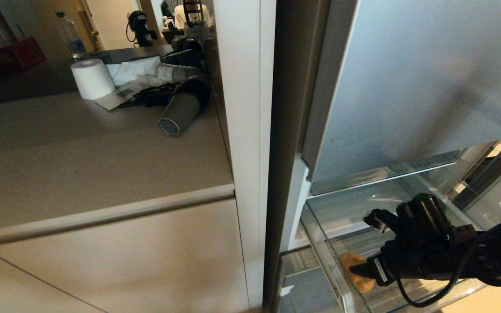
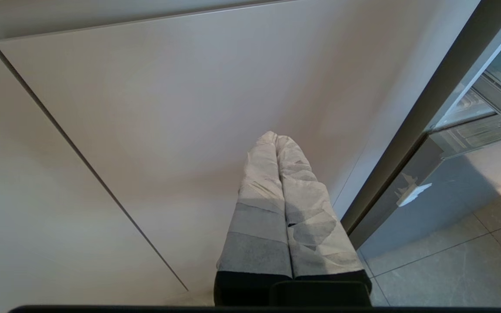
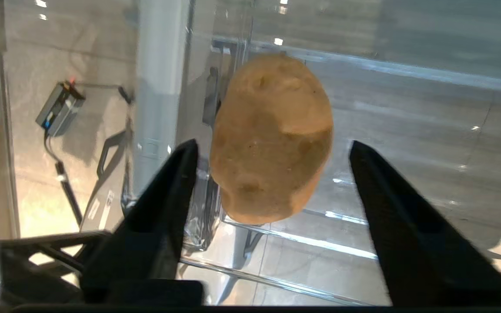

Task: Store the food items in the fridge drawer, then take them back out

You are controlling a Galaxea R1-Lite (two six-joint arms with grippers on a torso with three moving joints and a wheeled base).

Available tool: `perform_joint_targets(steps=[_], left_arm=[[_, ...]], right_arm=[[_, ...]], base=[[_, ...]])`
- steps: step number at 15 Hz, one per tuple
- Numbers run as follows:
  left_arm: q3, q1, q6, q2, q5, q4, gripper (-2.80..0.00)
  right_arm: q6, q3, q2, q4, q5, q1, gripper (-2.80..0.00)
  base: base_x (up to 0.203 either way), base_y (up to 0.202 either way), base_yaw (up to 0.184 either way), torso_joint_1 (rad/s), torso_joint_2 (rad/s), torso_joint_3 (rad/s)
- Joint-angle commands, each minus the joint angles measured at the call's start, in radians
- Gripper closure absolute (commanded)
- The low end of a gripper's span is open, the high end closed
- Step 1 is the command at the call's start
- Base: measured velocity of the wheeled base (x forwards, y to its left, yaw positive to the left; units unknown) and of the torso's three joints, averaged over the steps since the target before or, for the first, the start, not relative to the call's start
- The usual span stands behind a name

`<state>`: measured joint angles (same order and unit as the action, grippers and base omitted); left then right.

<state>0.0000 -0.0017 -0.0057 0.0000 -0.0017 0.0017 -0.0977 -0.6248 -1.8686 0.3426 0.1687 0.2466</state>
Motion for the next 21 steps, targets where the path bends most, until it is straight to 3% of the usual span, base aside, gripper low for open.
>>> perform_joint_targets(steps=[1, 21], left_arm=[[0.0, 0.0, 0.0, 0.002, 0.0, 0.0, 0.0], [0.0, 0.0, 0.0, 0.002, 0.0, 0.0, 0.0]], right_arm=[[-0.001, -0.003, -0.034, 0.003, 0.001, 0.0, -2.8], [0.003, -0.036, -0.152, 0.012, -0.066, 0.002, -2.8]], base=[[0.0, 0.0, 0.0, 0.0, 0.0, 0.0], [0.0, 0.0, 0.0, 0.0, 0.0, 0.0]])
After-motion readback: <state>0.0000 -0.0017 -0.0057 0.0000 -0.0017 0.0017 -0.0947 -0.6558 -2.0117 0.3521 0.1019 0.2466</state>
